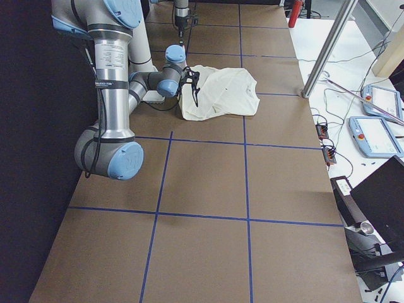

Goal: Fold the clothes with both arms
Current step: 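Lift the hem with both grippers and carry it toward the collar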

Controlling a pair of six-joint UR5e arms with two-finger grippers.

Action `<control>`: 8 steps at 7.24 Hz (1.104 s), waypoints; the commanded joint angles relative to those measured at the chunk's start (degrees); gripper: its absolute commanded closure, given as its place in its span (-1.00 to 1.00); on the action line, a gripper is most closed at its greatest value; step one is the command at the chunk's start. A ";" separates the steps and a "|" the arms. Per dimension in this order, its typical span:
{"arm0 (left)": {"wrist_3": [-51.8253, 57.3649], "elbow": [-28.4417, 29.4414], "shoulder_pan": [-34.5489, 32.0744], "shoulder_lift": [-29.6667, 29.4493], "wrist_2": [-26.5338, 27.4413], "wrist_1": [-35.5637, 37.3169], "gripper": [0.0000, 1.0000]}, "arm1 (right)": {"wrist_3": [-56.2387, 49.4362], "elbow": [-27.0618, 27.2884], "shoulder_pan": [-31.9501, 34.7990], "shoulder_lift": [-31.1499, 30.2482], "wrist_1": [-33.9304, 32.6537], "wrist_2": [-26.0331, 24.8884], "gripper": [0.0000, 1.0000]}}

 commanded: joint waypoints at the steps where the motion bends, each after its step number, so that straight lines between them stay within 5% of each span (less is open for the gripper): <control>1: 3.62 3.02 -6.61 -1.85 -2.23 -0.12 1.00 | -1.52 -7.94 9.48 6.88 -0.03 6.36 1.00; 5: 3.80 6.37 -11.09 -3.86 -2.23 -0.38 1.00 | -7.41 -13.40 16.87 9.25 -0.21 10.15 1.00; 8: 3.89 20.32 -20.39 -11.61 -3.37 -5.61 1.00 | -7.50 -22.71 19.86 17.42 -0.47 10.32 1.00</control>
